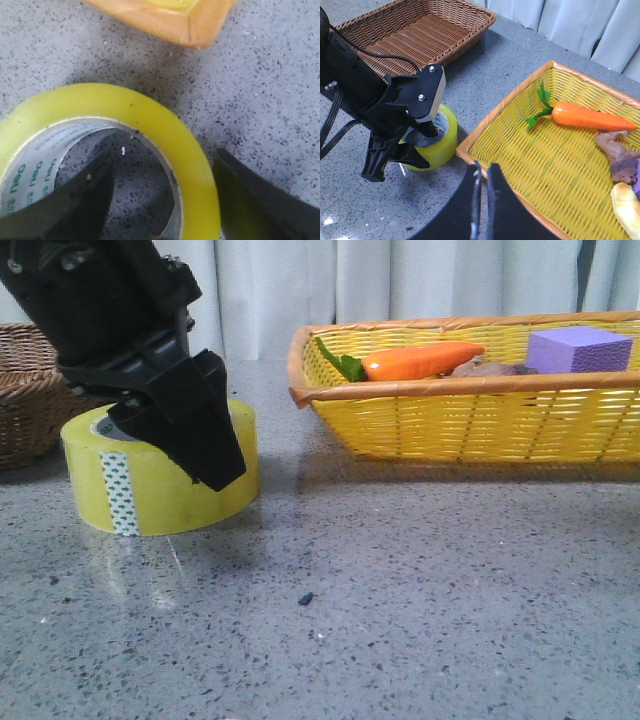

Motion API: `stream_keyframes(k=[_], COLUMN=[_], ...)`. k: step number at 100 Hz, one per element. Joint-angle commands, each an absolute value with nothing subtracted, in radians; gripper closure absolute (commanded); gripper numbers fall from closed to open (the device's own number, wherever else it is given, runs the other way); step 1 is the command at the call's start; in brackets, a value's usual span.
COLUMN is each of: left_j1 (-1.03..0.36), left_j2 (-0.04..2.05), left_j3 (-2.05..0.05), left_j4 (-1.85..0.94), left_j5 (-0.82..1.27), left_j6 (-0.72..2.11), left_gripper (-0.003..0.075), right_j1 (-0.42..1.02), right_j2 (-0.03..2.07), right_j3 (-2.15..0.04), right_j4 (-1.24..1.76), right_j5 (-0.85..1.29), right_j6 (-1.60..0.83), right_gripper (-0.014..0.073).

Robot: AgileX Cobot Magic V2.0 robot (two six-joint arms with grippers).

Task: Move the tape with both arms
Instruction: 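Lift the tape roll with the left gripper and lower it into the brown basket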

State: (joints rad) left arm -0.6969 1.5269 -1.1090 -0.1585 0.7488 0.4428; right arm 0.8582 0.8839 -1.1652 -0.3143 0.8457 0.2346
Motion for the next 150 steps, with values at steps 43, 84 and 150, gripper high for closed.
stream_keyframes(k=[43, 84, 150], left_j1=[-0.703, -0.703, -0.698], left_j2=[1.496, 1.491, 1.491], left_j3=[-1.137, -1.192, -1.623], left_j4=[-0.175, -0.212, -0.178], left_j5=[0.729, 0.848, 1.2], left_j6=[0.442, 0.442, 0.438], left_gripper=[0.0676, 0.0741, 0.0741], right_j1=[0.858, 0.858, 0.858], right_j2=[0.875, 0.875, 0.875], right_j3=[-1.19, -1.19, -1.19], right_j4=[-0.341, -0.341, -0.341], right_j5=[0.789, 0.789, 0.769], right_j6=[0.236, 0.236, 0.236], right_gripper=[0.066, 0.066, 0.066])
